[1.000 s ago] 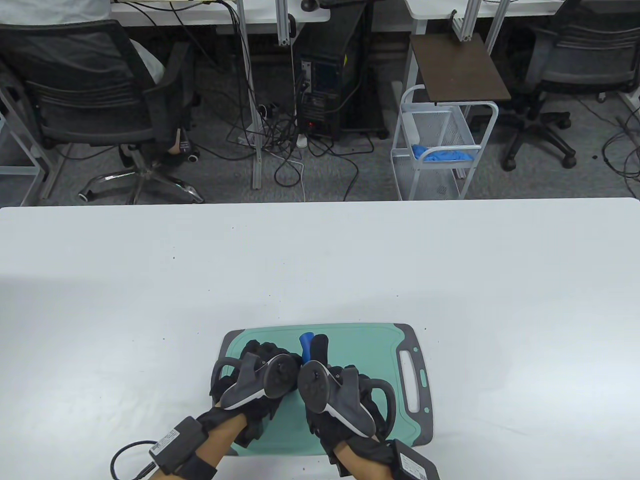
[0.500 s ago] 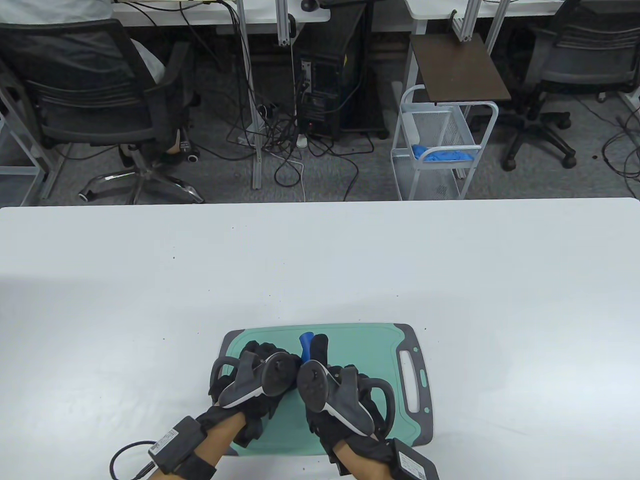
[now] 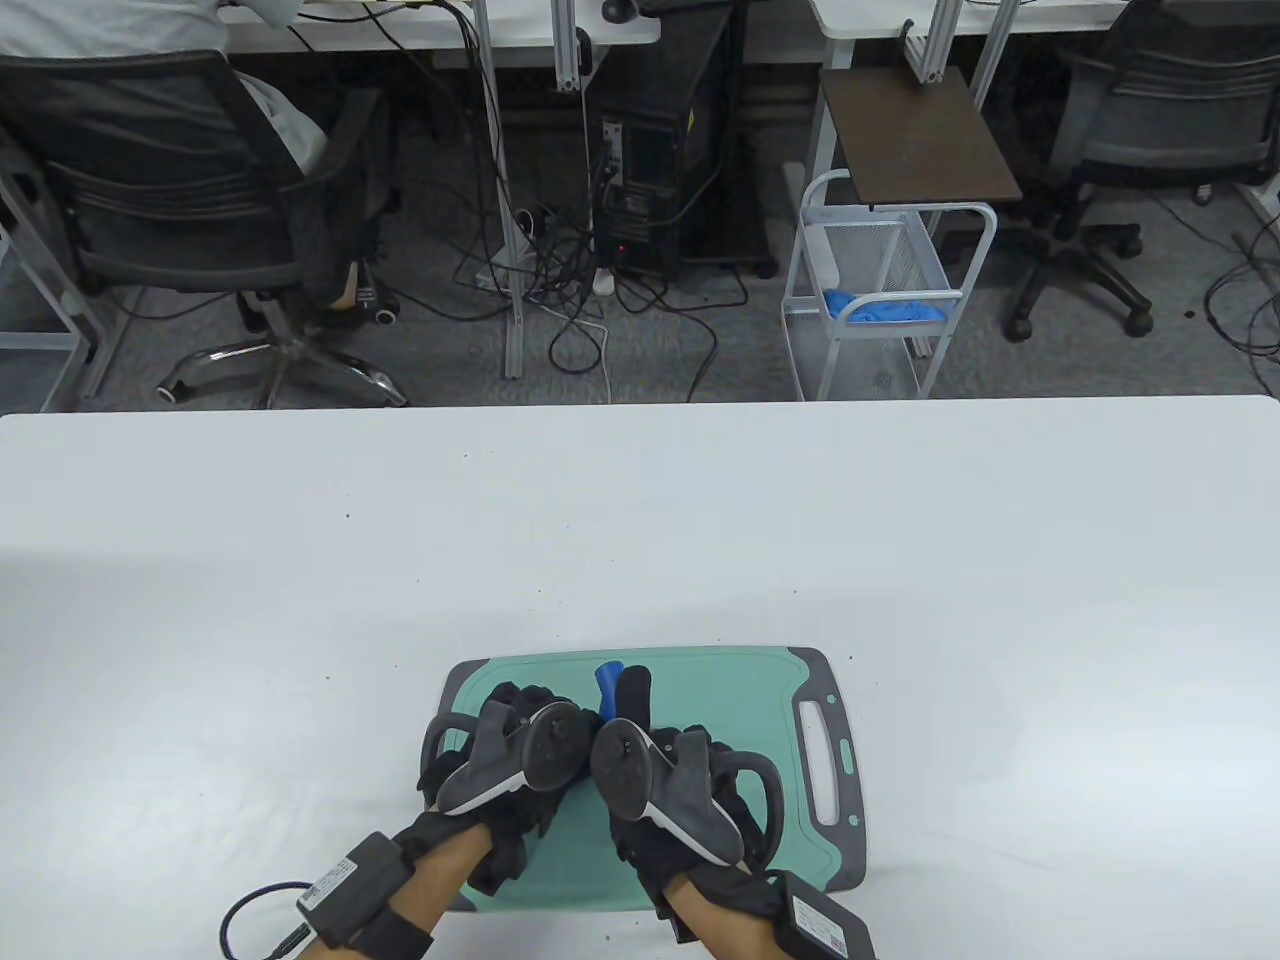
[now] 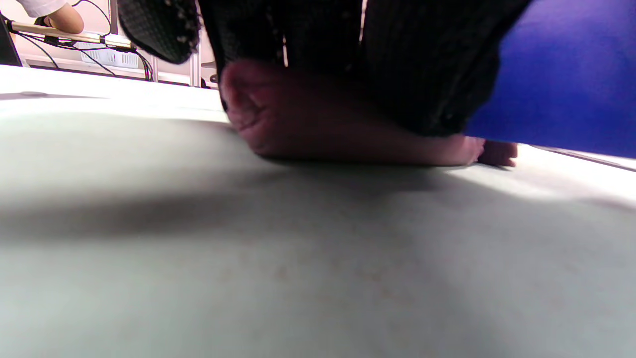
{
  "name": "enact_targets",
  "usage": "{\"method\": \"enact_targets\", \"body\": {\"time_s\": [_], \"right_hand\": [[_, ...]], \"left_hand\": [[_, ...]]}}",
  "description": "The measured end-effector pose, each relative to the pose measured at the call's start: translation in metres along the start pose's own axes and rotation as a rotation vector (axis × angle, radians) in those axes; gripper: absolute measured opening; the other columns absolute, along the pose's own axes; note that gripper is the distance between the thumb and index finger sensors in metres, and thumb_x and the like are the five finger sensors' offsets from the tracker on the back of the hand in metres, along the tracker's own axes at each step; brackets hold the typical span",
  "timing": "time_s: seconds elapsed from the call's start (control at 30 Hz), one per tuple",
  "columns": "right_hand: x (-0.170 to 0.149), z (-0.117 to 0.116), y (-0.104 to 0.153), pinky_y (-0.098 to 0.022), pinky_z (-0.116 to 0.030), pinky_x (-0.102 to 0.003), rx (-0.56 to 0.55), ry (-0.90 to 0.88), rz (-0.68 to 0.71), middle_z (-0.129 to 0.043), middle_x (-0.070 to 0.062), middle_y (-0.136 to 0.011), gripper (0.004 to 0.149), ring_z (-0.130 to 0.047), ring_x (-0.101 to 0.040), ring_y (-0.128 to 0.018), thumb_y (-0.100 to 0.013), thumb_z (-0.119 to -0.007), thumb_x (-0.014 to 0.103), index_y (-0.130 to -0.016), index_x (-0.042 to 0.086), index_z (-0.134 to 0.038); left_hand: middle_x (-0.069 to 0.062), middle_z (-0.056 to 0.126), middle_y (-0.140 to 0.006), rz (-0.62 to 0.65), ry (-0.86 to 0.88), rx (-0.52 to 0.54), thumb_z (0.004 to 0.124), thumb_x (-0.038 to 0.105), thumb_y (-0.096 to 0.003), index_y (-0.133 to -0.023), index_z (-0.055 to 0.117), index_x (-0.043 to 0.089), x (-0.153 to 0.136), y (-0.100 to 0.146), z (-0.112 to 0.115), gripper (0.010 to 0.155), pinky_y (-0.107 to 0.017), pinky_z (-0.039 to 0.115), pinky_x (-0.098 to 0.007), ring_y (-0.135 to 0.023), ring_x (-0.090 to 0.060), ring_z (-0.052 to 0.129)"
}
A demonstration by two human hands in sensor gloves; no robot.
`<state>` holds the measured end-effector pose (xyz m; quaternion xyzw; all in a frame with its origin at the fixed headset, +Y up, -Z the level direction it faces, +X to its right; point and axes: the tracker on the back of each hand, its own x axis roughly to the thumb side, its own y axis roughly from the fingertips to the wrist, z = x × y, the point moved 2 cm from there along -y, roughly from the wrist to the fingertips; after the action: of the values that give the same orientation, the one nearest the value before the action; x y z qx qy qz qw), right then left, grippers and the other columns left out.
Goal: Slice plasticine roll into thin flakes
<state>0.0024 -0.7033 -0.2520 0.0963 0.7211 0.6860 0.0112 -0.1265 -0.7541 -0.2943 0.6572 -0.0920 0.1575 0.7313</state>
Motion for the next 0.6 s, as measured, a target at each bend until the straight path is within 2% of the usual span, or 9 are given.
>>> {"method": "enact_targets", "body": {"time_s": [0.6], "right_hand": [[0.005,-0.018,-0.015,-0.049,-0.078,-0.062,-0.054,0.026,0.001,-0.091,-0.006,-0.046,0.085,-0.095,-0.037,-0.054,-0.045,-0.081,0.037,-0.106,0.014,-0.027]], "left_hand": [[0.012,0.097,-0.087,-0.003,0.013,-0.006,0.090,0.046,-0.0320,-0.080,0.087,0.037,0.000,0.000,0.001,0.049,-0.075,0.067,-0.056,-0.092,-0.028,0.092]]}}
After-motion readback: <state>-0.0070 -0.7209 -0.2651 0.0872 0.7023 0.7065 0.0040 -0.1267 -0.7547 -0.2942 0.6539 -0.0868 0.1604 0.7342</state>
